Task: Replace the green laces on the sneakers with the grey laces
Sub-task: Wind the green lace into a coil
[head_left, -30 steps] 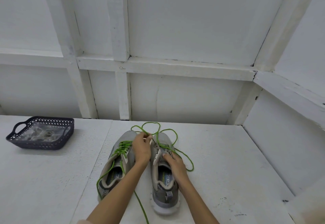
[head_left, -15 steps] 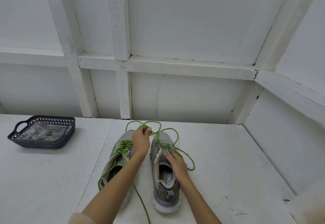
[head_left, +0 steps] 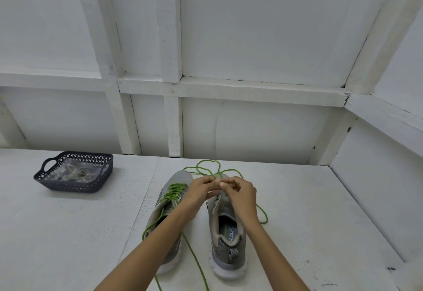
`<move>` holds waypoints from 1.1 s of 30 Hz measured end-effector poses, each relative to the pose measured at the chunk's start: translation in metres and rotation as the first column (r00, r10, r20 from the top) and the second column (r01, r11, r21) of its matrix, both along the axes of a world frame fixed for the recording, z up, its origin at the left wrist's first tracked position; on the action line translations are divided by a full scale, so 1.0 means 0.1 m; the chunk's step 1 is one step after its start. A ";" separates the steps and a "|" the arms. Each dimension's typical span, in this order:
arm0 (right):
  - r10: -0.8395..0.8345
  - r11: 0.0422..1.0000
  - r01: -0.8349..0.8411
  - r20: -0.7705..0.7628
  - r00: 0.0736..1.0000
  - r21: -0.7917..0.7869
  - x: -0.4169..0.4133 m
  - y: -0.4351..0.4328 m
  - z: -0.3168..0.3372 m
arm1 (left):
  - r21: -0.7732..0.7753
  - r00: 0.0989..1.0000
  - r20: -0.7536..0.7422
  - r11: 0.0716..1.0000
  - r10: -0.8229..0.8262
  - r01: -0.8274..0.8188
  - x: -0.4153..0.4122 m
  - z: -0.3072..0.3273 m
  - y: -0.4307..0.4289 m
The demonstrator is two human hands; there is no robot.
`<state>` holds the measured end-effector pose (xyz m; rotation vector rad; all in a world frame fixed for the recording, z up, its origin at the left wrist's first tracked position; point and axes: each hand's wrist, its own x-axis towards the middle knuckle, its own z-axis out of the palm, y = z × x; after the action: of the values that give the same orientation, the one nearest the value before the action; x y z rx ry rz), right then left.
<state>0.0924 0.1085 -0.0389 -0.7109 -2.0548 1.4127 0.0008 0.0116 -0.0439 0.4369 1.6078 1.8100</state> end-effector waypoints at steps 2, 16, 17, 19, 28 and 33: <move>0.006 0.999 -0.007 -0.026 1.000 -0.032 -0.03 -0.01 0.09 | 0.081 0.996 0.085 0.996 -0.037 0.030 0.03 0.04 -0.03; 0.169 0.953 -0.205 -0.168 0.971 -0.225 0.43 -0.56 0.54 | 0.467 0.768 0.532 0.880 -0.357 0.086 0.38 0.42 -0.15; 0.229 0.928 -0.271 -0.184 0.956 -0.257 0.54 -0.60 0.57 | 0.497 0.764 0.518 0.862 -0.386 0.098 0.39 0.44 -0.16; 0.401 0.849 -0.430 -0.156 0.903 -0.306 0.78 -0.61 0.58 | 0.536 0.773 0.488 0.838 -0.406 0.102 0.37 0.52 -0.18; 0.803 0.587 -0.714 0.391 0.450 -0.382 1.00 -0.27 0.61 | 0.622 0.787 0.401 0.770 -0.469 0.142 0.43 0.94 -0.31; 0.340 0.875 -0.457 0.469 0.815 0.159 0.76 -0.35 0.78 | 0.601 0.736 0.223 0.685 -0.639 0.413 0.70 0.96 -0.36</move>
<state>0.1685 0.0740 0.0392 -0.5191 -2.8183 1.2224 0.0709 -0.0247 0.0516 0.6340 0.5701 1.6771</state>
